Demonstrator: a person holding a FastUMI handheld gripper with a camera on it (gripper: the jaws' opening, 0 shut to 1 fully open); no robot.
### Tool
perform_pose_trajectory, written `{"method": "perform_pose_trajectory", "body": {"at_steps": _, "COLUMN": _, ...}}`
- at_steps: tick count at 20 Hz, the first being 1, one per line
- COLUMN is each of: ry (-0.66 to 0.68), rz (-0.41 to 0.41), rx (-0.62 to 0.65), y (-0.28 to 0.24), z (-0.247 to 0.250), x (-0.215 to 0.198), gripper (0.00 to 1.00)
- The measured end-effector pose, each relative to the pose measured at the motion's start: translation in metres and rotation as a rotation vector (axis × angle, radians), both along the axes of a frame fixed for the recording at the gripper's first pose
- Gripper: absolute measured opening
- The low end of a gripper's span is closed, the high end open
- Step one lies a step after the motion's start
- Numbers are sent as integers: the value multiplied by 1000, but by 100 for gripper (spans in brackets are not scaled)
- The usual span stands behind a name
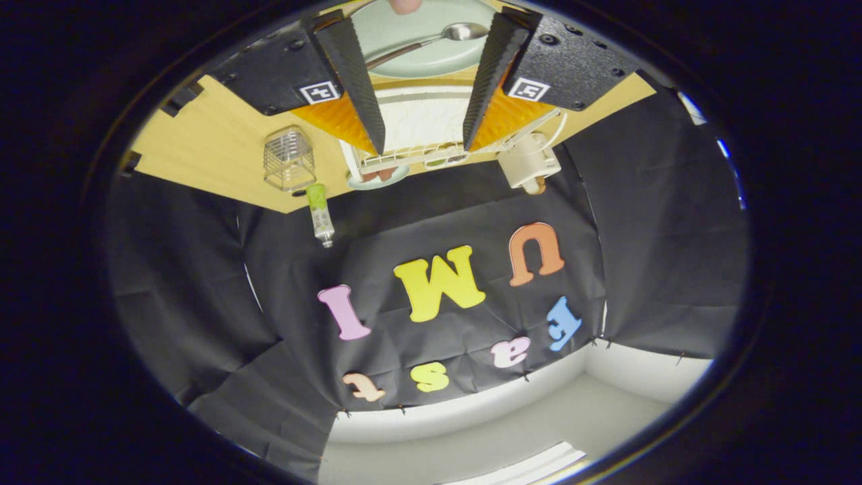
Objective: Take the plate from the dish rack, then take the spoon from the basket and place it into the plate.
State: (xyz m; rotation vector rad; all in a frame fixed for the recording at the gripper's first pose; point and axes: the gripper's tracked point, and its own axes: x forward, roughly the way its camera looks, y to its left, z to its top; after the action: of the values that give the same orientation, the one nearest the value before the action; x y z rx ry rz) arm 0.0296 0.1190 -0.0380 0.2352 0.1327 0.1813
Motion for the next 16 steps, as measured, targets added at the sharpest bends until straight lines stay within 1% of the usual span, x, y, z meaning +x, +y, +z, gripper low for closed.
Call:
{"method": "perform_pose_trajectory", "body": {"at_steps": 2, "ry": -20, "rz": 7, "rx": -56, "y": 0, "z": 10, "x": 1, "gripper": 83}}
{"method": "perform_pose_trajectory", "body": {"at_steps": 6, "ry": -79, "rz": 1, "rx": -144, "y": -7, "z": 46, "x": 1, "gripper": 94}}
{"method": "perform_pose_trajectory", "body": {"at_steps": 7, "ry": -105, "rz": -17, "rx": -175, "y": -14, "z": 56, "x": 0, "gripper": 97}}
{"method": "perform_pose_trajectory", "body": {"at_steps": 9, "ry": -156, "rz": -54, "rx": -191, "y": -20, "z": 76, "x": -4, "gripper": 99}}
{"method": "perform_pose_trajectory", "body": {"at_steps": 12, "ry": -227, "rz": -104, "rx": -213, "y": -28, "z": 100, "x": -15, "gripper": 100}}
{"method": "perform_pose_trajectory", "body": {"at_steps": 14, "ry": -254, "rz": -110, "rx": -231, "y": -26, "z": 105, "x": -24, "gripper": 100}}
{"method": "perform_pose_trajectory", "body": {"at_steps": 16, "ry": -246, "rz": -93, "rx": -238, "y": -18, "z": 99, "x": -32, "gripper": 100}}
